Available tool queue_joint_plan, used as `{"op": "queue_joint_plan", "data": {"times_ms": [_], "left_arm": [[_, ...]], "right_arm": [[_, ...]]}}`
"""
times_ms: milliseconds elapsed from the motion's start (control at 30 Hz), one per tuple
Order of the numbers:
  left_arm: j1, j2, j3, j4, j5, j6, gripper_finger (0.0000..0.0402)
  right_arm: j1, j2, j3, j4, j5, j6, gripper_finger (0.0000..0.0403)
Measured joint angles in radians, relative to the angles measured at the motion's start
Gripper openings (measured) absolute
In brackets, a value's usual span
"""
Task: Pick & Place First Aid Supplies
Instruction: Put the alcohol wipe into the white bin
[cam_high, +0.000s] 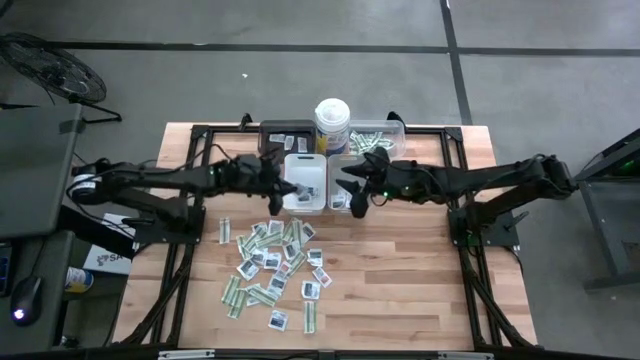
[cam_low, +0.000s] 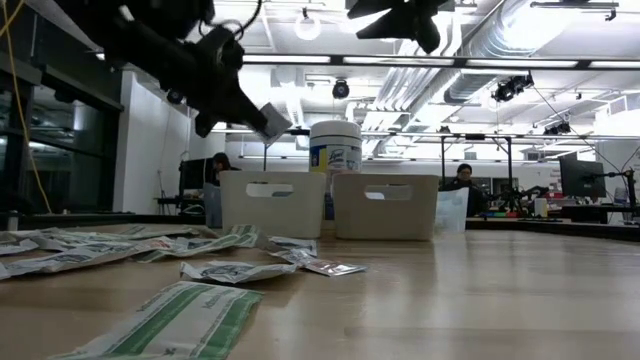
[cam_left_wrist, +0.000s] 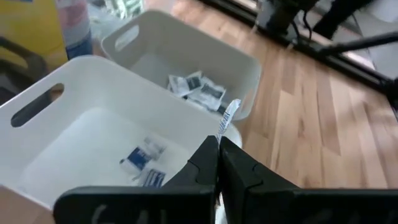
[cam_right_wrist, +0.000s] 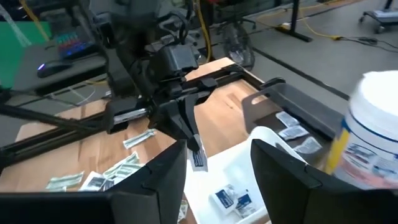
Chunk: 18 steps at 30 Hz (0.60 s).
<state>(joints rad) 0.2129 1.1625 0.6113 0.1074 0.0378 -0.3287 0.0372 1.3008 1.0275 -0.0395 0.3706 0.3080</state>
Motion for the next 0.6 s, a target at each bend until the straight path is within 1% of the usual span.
{"op": "queue_joint_plan", "data": {"times_ms": [167,233,300,367,467,600], "left_arm": [[0.137,0.0,0.0,-0.054,0.214,0.114,0.0],[0.184,0.0,0.0,-0.083,0.286,0.143,0.0],[0.223,0.0,0.0,-0.111,0.35,0.178,0.0],[0.257,0.0,0.0,-0.151,0.392,0.221,0.0],[0.302,0.0,0.0,-0.199,0.427,0.279,0.0],[0.348,0.0,0.0,-0.212,0.473,0.333,0.0]], "right_arm": [[0.0,-0.005,0.0,-0.032,0.022,0.032,0.0173],[0.0,-0.005,0.0,-0.033,0.023,0.039,0.0172],[0.0,-0.005,0.0,-0.032,0.023,0.08,0.0174],[0.0,-0.005,0.0,-0.032,0.023,0.122,0.0174],[0.0,-0.005,0.0,-0.032,0.023,0.16,0.0172],[0.0,-0.005,0.0,-0.032,0.023,0.196,0.0174]]}}
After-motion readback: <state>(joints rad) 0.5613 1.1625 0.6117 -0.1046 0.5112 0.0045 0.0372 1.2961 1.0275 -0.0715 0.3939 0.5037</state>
